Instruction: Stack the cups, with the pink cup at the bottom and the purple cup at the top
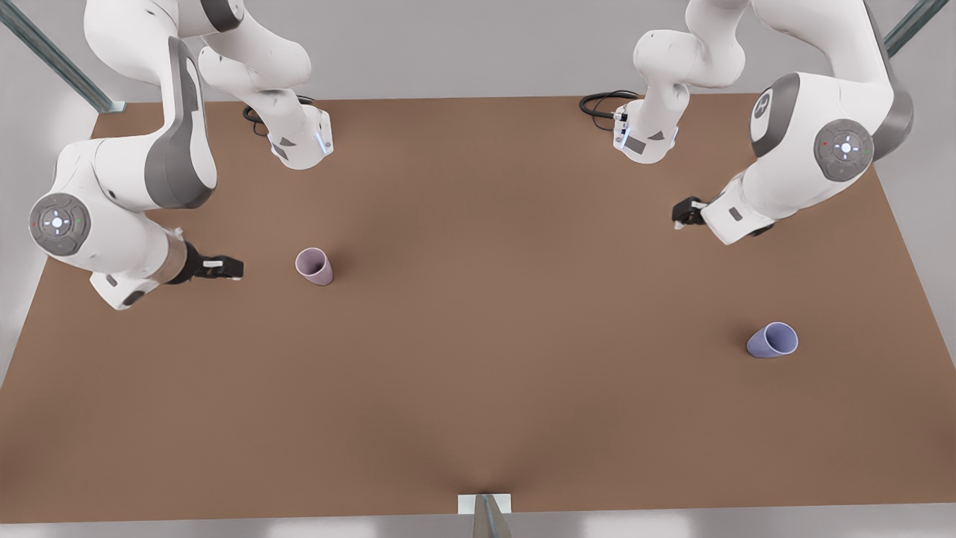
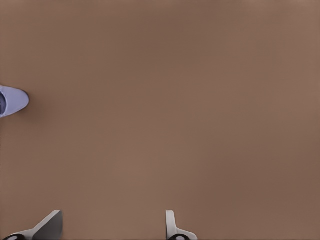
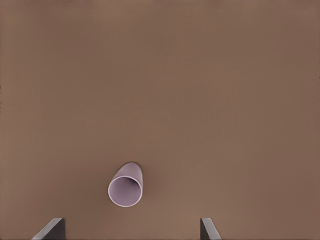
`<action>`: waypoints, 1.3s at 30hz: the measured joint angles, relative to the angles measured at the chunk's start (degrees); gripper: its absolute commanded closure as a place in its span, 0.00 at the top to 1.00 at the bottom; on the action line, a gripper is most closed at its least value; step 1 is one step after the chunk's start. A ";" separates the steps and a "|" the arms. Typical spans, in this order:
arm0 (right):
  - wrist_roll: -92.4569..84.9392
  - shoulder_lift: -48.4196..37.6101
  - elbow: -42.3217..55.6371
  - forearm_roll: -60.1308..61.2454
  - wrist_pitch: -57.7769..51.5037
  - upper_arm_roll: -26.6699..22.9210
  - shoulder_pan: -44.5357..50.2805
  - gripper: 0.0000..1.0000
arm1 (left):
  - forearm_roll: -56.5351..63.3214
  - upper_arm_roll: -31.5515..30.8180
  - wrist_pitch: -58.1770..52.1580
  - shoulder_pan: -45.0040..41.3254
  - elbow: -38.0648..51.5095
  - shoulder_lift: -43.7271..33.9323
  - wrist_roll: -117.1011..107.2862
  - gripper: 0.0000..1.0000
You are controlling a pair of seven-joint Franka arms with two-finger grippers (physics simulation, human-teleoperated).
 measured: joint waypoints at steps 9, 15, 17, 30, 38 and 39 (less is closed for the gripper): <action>1.29 0.00 -0.07 0.03 4.30 0.00 -0.05 1.00 | 0.28 1.63 2.68 0.72 1.24 2.69 0.14 1.00; 1.89 -1.04 -2.57 0.05 5.35 0.57 0.86 1.00 | 0.48 1.57 2.54 0.17 -0.30 2.52 0.10 1.00; 2.06 -2.63 -6.54 0.24 6.12 1.99 0.94 1.00 | 0.53 1.57 2.49 0.06 -0.43 2.50 0.09 1.00; 3.59 -8.42 -29.10 2.98 15.41 3.76 2.86 1.00 | 0.80 1.57 1.62 0.16 -1.23 2.61 0.04 1.00; 4.42 -7.86 -34.58 4.04 19.22 3.83 0.94 1.00 | 0.87 1.06 1.99 -0.09 -2.94 2.52 0.08 1.00; 4.50 -7.53 -34.73 4.16 19.46 3.97 1.05 1.00 | 0.87 1.05 2.04 -0.22 -3.02 2.55 0.10 1.00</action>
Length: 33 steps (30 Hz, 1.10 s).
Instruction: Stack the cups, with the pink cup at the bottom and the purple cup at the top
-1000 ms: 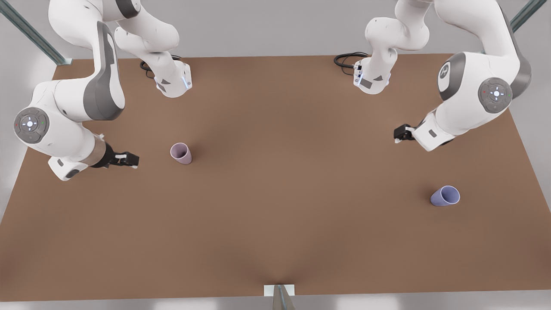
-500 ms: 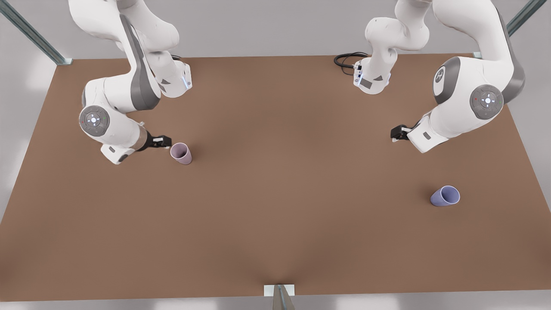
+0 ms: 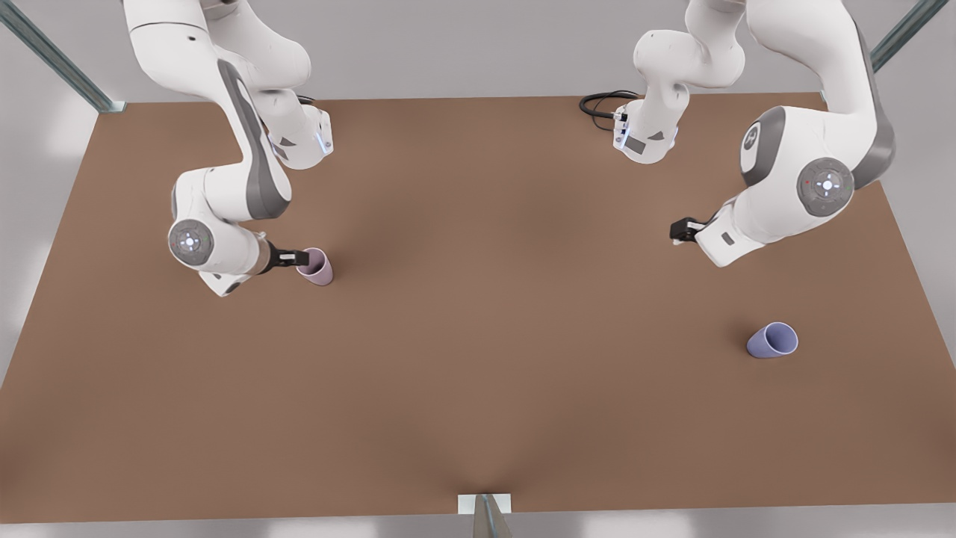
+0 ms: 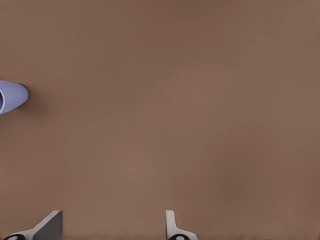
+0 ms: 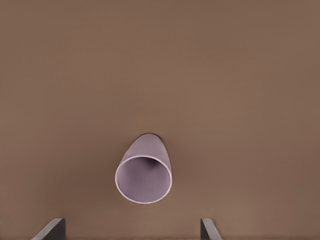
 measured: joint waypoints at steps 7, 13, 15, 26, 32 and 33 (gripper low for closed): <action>0.39 1.31 -5.38 0.34 2.17 0.24 0.54 0.98 | 0.00 -0.01 0.15 0.11 -0.08 0.03 0.16 1.00; 0.24 2.58 -11.51 0.19 7.03 0.16 -0.43 0.98 | -0.01 0.03 -0.19 0.05 -0.03 -0.38 0.29 1.00; 0.12 3.31 -12.99 0.15 8.69 0.16 -0.42 0.98 | 0.00 0.06 -0.58 -0.03 0.02 -0.63 0.34 1.00; -1.66 8.65 -15.31 0.55 16.37 -0.18 -1.79 0.37 | 0.01 0.08 -1.62 0.05 0.16 -0.60 0.50 1.00; -2.81 9.78 -14.70 1.01 18.84 -0.02 -1.07 0.21 | -0.07 0.29 -1.39 -0.10 0.18 0.36 0.54 1.00; -2.94 9.75 -14.55 1.02 19.05 0.06 -0.96 0.21 | -0.10 0.37 -1.32 -0.04 0.26 0.68 0.55 1.00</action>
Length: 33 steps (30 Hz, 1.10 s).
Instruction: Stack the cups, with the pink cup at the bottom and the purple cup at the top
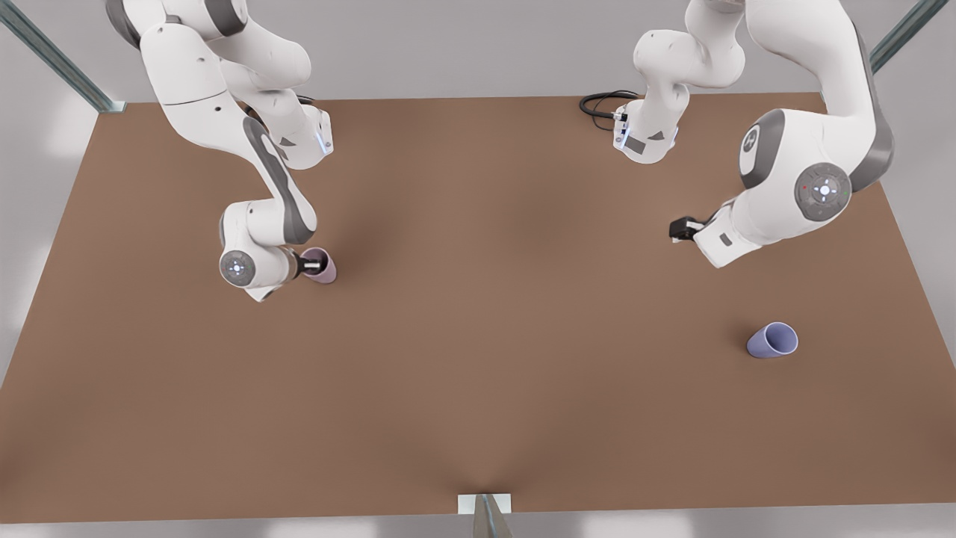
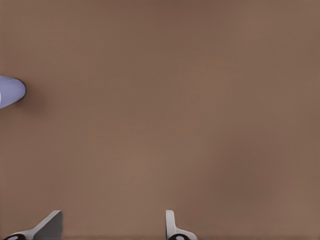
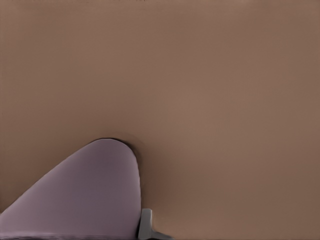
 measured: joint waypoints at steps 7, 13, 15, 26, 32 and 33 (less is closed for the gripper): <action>0.72 1.92 16.01 -0.24 -3.66 1.74 4.88 0.21 | 0.09 0.18 0.10 0.46 0.10 0.74 -0.01 1.00; 5.48 18.15 49.19 -0.26 -14.53 7.11 15.49 0.21 | 0.04 0.17 0.30 0.39 0.07 0.88 0.01 1.00; 8.83 25.88 62.54 -0.23 -17.87 7.31 20.64 0.21 | 0.03 0.22 0.37 0.45 0.09 1.10 0.03 1.00; 33.97 50.82 89.17 1.97 -3.43 14.21 29.08 0.21 | -0.17 0.74 0.84 0.56 0.35 1.88 0.13 1.00; 44.51 53.77 89.13 2.74 10.54 14.32 32.83 0.21 | -0.44 1.36 1.42 1.23 1.85 4.11 0.16 1.00; 45.65 53.80 89.10 2.72 11.05 14.27 33.01 0.21 | -0.38 1.38 1.51 1.17 2.23 4.24 0.16 1.00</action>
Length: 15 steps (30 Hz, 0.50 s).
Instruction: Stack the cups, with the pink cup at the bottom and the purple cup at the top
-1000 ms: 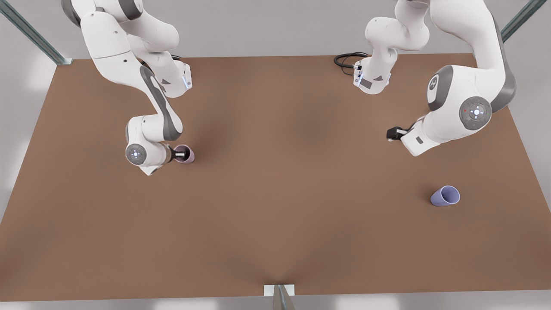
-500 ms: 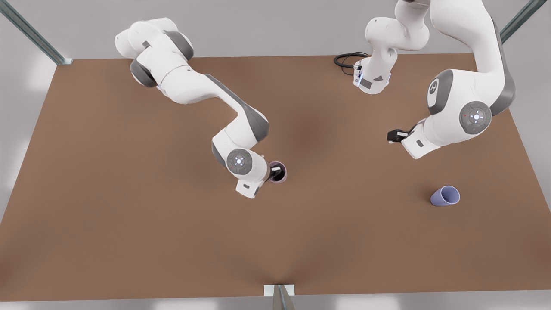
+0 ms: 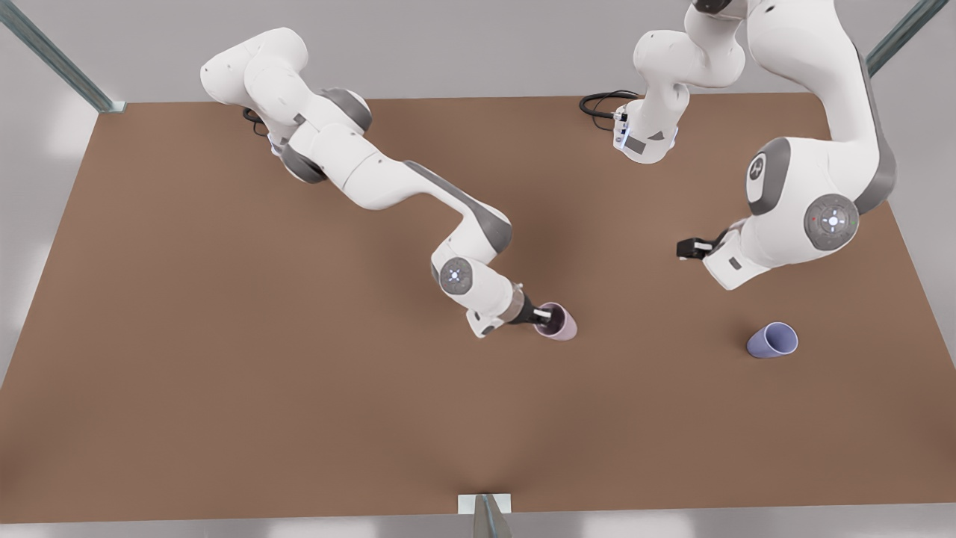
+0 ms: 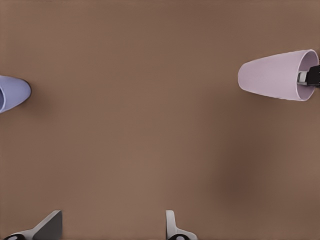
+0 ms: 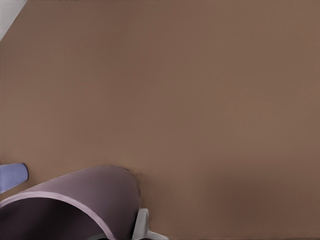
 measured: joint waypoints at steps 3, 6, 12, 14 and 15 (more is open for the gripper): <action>2.70 0.03 -0.09 -1.12 0.22 -0.19 0.37 0.21 | 0.23 0.27 0.20 -0.10 0.56 0.47 0.00 1.00; 4.31 -0.03 -0.22 -2.28 -1.80 -0.30 0.57 0.21 | 0.27 2.58 0.74 1.26 3.57 3.70 0.11 1.00; 6.42 -0.06 -0.45 -4.40 -5.31 -0.32 1.75 0.21 | 1.55 3.71 9.11 13.85 8.08 15.04 5.23 1.00; 6.93 -0.06 -0.45 -5.02 -6.55 -0.92 2.07 0.21 | 2.43 3.72 13.91 16.78 5.09 16.62 7.39 1.00; 7.16 -0.10 -0.45 -5.47 -7.16 -1.02 2.19 0.21 | 2.72 3.71 16.40 18.04 4.30 17.72 8.50 1.00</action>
